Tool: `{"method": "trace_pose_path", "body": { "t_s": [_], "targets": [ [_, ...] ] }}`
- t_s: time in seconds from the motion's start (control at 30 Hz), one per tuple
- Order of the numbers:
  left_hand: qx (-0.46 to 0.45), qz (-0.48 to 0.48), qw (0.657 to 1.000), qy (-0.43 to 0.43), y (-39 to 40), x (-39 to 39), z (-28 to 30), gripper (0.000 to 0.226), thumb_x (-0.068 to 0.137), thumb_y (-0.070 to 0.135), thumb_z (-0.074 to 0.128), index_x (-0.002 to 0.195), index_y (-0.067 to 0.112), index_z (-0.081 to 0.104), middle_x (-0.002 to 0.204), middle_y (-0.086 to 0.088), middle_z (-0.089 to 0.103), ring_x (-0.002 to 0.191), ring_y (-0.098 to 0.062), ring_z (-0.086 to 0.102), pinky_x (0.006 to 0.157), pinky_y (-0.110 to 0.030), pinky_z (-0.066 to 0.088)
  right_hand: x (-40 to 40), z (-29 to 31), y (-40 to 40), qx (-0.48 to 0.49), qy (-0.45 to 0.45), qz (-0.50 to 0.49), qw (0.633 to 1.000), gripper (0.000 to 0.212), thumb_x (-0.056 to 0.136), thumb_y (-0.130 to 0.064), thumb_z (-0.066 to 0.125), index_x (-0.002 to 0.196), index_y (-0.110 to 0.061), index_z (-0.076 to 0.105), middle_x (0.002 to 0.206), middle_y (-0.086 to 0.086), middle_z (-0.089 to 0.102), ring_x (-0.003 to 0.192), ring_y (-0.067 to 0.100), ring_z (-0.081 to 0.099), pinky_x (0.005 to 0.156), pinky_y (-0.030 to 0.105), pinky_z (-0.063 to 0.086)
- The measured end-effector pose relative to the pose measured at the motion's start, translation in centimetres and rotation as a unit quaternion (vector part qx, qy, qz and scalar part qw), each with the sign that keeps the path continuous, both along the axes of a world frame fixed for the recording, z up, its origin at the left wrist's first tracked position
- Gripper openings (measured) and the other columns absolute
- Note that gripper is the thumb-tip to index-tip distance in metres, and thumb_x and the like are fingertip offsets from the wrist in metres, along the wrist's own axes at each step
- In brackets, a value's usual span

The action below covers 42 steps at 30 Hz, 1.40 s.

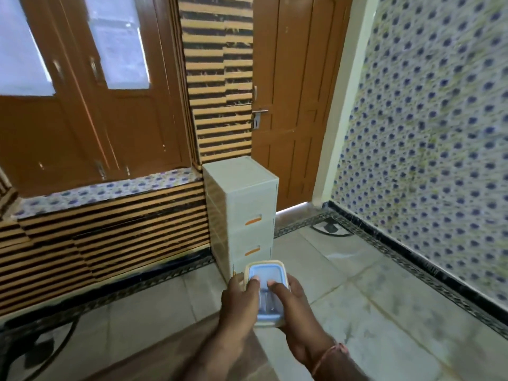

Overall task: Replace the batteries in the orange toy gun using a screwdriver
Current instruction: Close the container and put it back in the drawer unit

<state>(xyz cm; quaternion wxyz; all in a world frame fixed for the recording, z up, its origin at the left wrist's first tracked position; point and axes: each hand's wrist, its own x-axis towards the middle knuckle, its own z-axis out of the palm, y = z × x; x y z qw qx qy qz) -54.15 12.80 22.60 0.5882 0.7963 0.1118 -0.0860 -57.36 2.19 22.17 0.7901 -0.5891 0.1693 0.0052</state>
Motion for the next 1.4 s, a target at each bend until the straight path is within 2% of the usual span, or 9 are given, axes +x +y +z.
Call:
{"method": "trace_pose_path", "body": {
  "t_s": [0.1,0.27,0.4,0.63,0.83,0.97,1.1,1.3,1.4],
  "targets": [
    [-0.096,0.001,0.995,0.023,-4.8,1.5,0.3,0.063,0.068,0.069,0.059,0.113,0.025,0.067,0.106,-0.002,0.073,0.094,-0.022,0.07,0.091,-0.044,0.056,1.5,0.5,-5.9,0.021,0.009,0.036,0.999,0.039,0.085,-0.028,0.068,0.121,-0.019,0.06,0.113,0.016,0.07,0.104,0.037,0.068,0.089,0.056,0.054],
    [-0.168,-0.001,0.982,0.082,-14.7,3.0,1.3,0.062,0.071,0.073,0.066,0.12,0.036,0.064,0.114,0.004,0.071,0.102,-0.022,0.07,0.093,-0.046,0.056,4.0,2.3,-16.4,-0.029,-0.013,0.092,0.995,0.044,0.079,-0.035,0.065,0.121,-0.024,0.057,0.111,0.008,0.07,0.102,0.028,0.069,0.091,0.054,0.054],
    [-0.146,0.039,0.985,0.082,-22.1,4.2,1.6,0.061,0.072,0.073,0.063,0.12,0.035,0.063,0.115,0.003,0.07,0.1,-0.022,0.069,0.092,-0.048,0.056,5.8,3.3,-24.0,-0.029,0.001,0.138,0.99,0.026,0.09,-0.023,0.06,0.116,-0.02,0.064,0.107,0.014,0.072,0.099,0.033,0.07,0.09,0.056,0.054],
    [-0.144,0.01,0.988,0.062,-27.1,7.0,1.3,0.065,0.064,0.075,0.067,0.115,0.035,0.068,0.11,0.004,0.073,0.098,-0.02,0.071,0.09,-0.046,0.057,9.2,2.8,-30.4,0.003,0.062,0.187,0.98,0.028,0.088,-0.025,0.064,0.113,-0.012,0.07,0.109,0.024,0.07,0.105,0.042,0.066,0.093,0.056,0.052],
    [-0.113,0.044,0.992,0.035,-28.5,12.0,1.2,0.038,0.094,0.056,0.05,0.111,0.026,0.065,0.1,-0.001,0.074,0.087,-0.018,0.072,0.069,-0.032,0.059,14.5,2.0,-32.3,0.034,0.103,0.182,0.977,0.031,0.087,-0.02,0.064,0.115,-0.007,0.069,0.113,0.026,0.068,0.098,0.039,0.066,0.094,0.053,0.05],
    [-0.057,0.121,0.991,0.004,-27.6,16.0,0.2,0.016,0.103,0.026,0.043,0.111,0.023,0.056,0.097,-0.006,0.062,0.077,-0.019,0.057,0.058,-0.025,0.041,19.1,1.4,-33.1,0.03,0.106,0.199,0.974,0.028,0.089,-0.019,0.063,0.114,-0.007,0.068,0.113,0.026,0.068,0.095,0.035,0.066,0.095,0.051,0.05],
    [0.013,0.143,0.99,-0.006,-25.3,22.0,-2.3,0.033,0.092,-0.004,0.041,0.101,0.027,0.044,0.113,-0.012,0.056,0.093,-0.036,0.061,0.05,-0.02,0.042,25.7,0.4,-32.6,0.021,0.114,0.203,0.972,0.034,0.085,-0.016,0.066,0.116,-0.001,0.066,0.105,0.024,0.07,0.092,0.035,0.067,0.093,0.053,0.051],
    [0.038,0.115,0.992,0.017,-22.6,29.9,-5.4,0.054,0.092,-0.004,0.048,0.132,0.029,0.034,0.118,-0.007,0.056,0.103,-0.032,0.063,0.057,-0.02,0.051,33.9,-1.1,-32.2,0.044,0.134,0.207,0.968,0.031,0.085,-0.013,0.066,0.114,-0.002,0.065,0.1,0.023,0.071,0.086,0.034,0.068,0.079,0.046,0.056],
    [0.09,0.094,0.991,0.035,-22.2,34.3,-7.7,0.026,0.091,0.004,0.049,0.106,0.024,0.057,0.104,-0.004,0.065,0.086,-0.018,0.063,0.062,-0.022,0.05,38.8,-2.8,-32.3,0.059,0.156,0.218,0.962,0.032,0.085,-0.013,0.065,0.116,-0.004,0.065,0.098,0.021,0.071,0.084,0.033,0.068,0.074,0.042,0.057]
  ]
}}
